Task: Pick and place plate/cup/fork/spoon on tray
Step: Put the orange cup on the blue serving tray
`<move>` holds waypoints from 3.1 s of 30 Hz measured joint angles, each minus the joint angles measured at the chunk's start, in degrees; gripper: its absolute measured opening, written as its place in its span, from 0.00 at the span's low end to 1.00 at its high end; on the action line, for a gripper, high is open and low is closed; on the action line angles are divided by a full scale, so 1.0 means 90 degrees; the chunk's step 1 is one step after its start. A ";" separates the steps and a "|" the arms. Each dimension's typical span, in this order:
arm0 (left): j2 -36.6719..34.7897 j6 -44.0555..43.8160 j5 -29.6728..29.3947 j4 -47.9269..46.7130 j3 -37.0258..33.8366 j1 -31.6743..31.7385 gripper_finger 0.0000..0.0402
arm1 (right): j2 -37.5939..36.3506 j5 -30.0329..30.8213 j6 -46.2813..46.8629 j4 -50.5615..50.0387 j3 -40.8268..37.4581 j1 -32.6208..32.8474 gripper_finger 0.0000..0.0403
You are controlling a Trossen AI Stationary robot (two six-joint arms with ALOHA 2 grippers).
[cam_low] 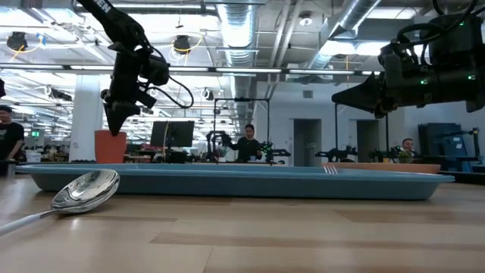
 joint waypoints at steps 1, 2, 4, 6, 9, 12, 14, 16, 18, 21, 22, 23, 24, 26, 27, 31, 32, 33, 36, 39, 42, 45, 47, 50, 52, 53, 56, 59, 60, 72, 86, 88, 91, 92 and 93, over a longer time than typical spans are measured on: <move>0.0000 0.0057 0.0002 -0.0033 0.0000 0.0000 0.26 | 0.0000 0.0000 0.0002 0.0000 0.0000 -0.0002 0.03; 0.0000 0.0087 0.0001 -0.0055 0.0000 0.0000 0.25 | 0.0000 0.0000 0.0004 0.0000 0.0000 0.0000 0.03; 0.0000 0.0128 0.0023 -0.0063 0.0000 0.0000 0.22 | 0.0000 0.0000 0.0005 0.0000 0.0000 0.0000 0.03; 0.0000 0.0185 0.0035 -0.0080 -0.0001 0.0000 0.20 | 0.0000 0.0000 0.0005 -0.0002 0.0000 -0.0002 0.03; 0.0000 0.0263 0.0039 -0.0085 -0.0002 0.0000 0.15 | 0.0000 0.0000 0.0005 -0.0002 0.0000 -0.0002 0.03; 0.0000 0.0373 0.0039 -0.0092 -0.0002 0.0000 0.09 | 0.0000 0.0000 0.0005 -0.0002 0.0000 -0.0002 0.03; 0.0000 0.0448 0.0025 -0.0111 -0.0002 0.0000 0.04 | 0.0000 0.0000 0.0005 -0.0002 0.0000 -0.0002 0.03; 0.0000 0.0491 0.0018 -0.0191 0.0017 0.0000 0.01 | 0.0000 0.0000 0.0005 -0.0002 0.0000 -0.0002 0.03; -0.0020 0.0515 0.0012 -0.0156 0.0039 0.0000 0.01 | 0.0000 0.0000 0.0005 -0.0002 0.0000 -0.0002 0.03; -0.0127 0.0602 0.0113 -0.0185 0.0039 -0.0020 0.01 | 0.0000 0.0000 0.0002 -0.0002 0.0000 -0.0002 0.03; -0.0192 0.0642 0.0134 -0.0197 0.0039 -0.0034 0.01 | 0.0000 0.0000 0.0002 -0.0006 0.0000 -0.0001 0.03; -0.0266 0.0682 0.0153 -0.0220 0.0039 -0.0057 0.01 | 0.0000 0.0000 0.0002 -0.0005 0.0000 -0.0002 0.03; -0.0359 0.0721 0.0182 -0.0257 0.0039 -0.0084 0.00 | 0.0000 0.0000 0.0002 -0.0007 0.0000 -0.0002 0.03; -0.0567 0.0772 0.0379 -0.0336 0.0039 -0.0141 0.01 | 0.0000 0.0000 0.0002 -0.0014 0.0000 -0.0002 0.03; -0.0674 0.0772 0.0515 -0.0392 0.0039 -0.0178 0.01 | 0.0000 0.0000 0.0002 -0.0015 0.0000 -0.0002 0.03; -0.1122 0.0848 0.1036 -0.0585 0.0044 -0.0491 0.00 | 0.0000 0.0000 0.0002 -0.0015 0.0000 -0.0002 0.03; -0.1210 0.0884 0.1145 -0.0643 0.0046 -0.0599 0.00 | 0.0000 0.0000 0.0002 -0.0017 0.0000 -0.0002 0.03; -0.1289 0.0908 0.1207 -0.0703 0.0046 -0.0714 0.00 | 0.0000 0.0000 0.0002 -0.0020 0.0000 -0.0002 0.03; -0.1504 0.0883 0.1212 -0.0848 0.0046 -0.1112 0.00 | 0.0000 0.0000 0.0002 -0.0019 0.0000 -0.0002 0.03; -0.1621 0.0709 0.1215 -0.0891 0.0046 -0.1559 0.00 | 0.0000 0.0000 0.0017 -0.0019 0.0000 -0.0002 0.03; -0.1635 0.0471 0.1437 -0.0901 0.0044 -0.2030 0.00 | 0.0000 0.0000 0.0041 -0.0019 0.0000 -0.0002 0.03; -0.1587 0.0313 0.1799 -0.0905 0.0024 -0.2488 0.00 | 0.0001 0.0000 0.0041 -0.0019 0.0000 -0.0003 0.03; -0.1532 0.0171 0.1936 -0.0893 0.0018 -0.2762 0.00 | 0.0002 0.0000 0.0043 -0.0021 0.0000 -0.0002 0.03; -0.1494 -0.0013 0.1979 -0.0801 0.0015 -0.3151 0.00 | 0.0002 0.0000 0.0043 -0.0024 0.0000 -0.0002 0.03; -0.1477 -0.0151 0.2001 -0.0791 0.0012 -0.3343 0.00 | 0.0002 0.0001 0.0043 -0.0026 0.0000 -0.0002 0.03; -0.1476 -0.0252 0.2016 -0.0788 0.0012 -0.3439 0.00 | 0.0002 0.0002 0.0043 -0.0041 0.0000 -0.0004 0.03; -0.1447 -0.0534 0.2082 -0.0776 0.0012 -0.3673 0.00 | 0.0002 0.0001 0.0046 -0.0122 0.0002 -0.0032 0.03; -0.1450 -0.0772 0.2114 -0.0718 0.0012 -0.3861 0.00 | 0.0002 0.0005 0.0053 -0.0240 0.0015 -0.0080 0.03; -0.1447 -0.0874 0.2119 -0.0696 0.0012 -0.3906 0.00 | 0.0002 0.0007 0.0063 -0.0235 0.0027 -0.0095 0.03; -0.1447 -0.1471 0.2137 -0.0251 -0.0205 -0.4214 0.00 | 0.0002 0.0010 0.0063 -0.0308 0.0066 -0.0110 0.03; -0.1447 -0.1608 0.1817 0.0208 -0.0478 -0.4124 0.00 | 0.0002 0.0017 0.0063 -0.0298 0.0066 -0.0109 0.03; -0.1447 -0.1671 0.1817 0.0287 -0.0478 -0.4124 0.00 | 0.0002 0.0017 0.0092 -0.0284 0.0066 -0.0109 0.03; -0.1447 -0.1705 0.1817 0.0372 -0.0478 -0.4124 0.00 | 0.0002 0.0019 0.0094 -0.0265 0.0066 -0.0109 0.03; -0.1447 -0.1723 0.1816 0.0375 -0.0478 -0.4124 0.00 | 0.0002 0.0019 0.0108 -0.0265 0.0066 -0.0109 0.03; -0.1447 -0.1735 0.1816 0.0368 -0.0478 -0.4124 0.00 | 0.0002 0.0019 0.0118 -0.0264 0.0066 -0.0109 0.03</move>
